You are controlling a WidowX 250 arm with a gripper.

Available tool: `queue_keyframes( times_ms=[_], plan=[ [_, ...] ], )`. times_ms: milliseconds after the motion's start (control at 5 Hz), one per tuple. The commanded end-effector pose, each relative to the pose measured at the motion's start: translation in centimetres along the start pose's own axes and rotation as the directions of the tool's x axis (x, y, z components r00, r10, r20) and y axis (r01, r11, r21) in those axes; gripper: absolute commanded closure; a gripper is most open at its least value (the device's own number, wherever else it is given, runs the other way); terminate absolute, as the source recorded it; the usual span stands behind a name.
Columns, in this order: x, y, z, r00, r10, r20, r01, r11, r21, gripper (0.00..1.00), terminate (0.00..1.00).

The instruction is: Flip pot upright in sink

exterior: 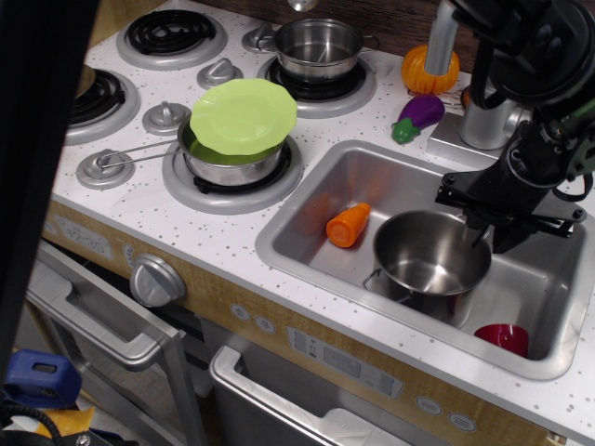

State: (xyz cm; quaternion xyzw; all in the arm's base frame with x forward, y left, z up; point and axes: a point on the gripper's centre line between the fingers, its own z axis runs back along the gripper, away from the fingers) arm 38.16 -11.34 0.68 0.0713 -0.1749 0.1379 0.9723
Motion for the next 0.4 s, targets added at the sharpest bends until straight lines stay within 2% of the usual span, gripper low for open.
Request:
queue_keyframes(
  times_ms=[0, 200],
  plan=[
    [0.85, -0.44, 1.22, 0.998, 0.013, 0.053, -0.012, 1.0, -0.02, 0.0, 0.0],
    [0.85, -0.44, 1.22, 0.998, 0.013, 0.053, -0.012, 1.0, -0.02, 0.0, 1.0]
  ],
)
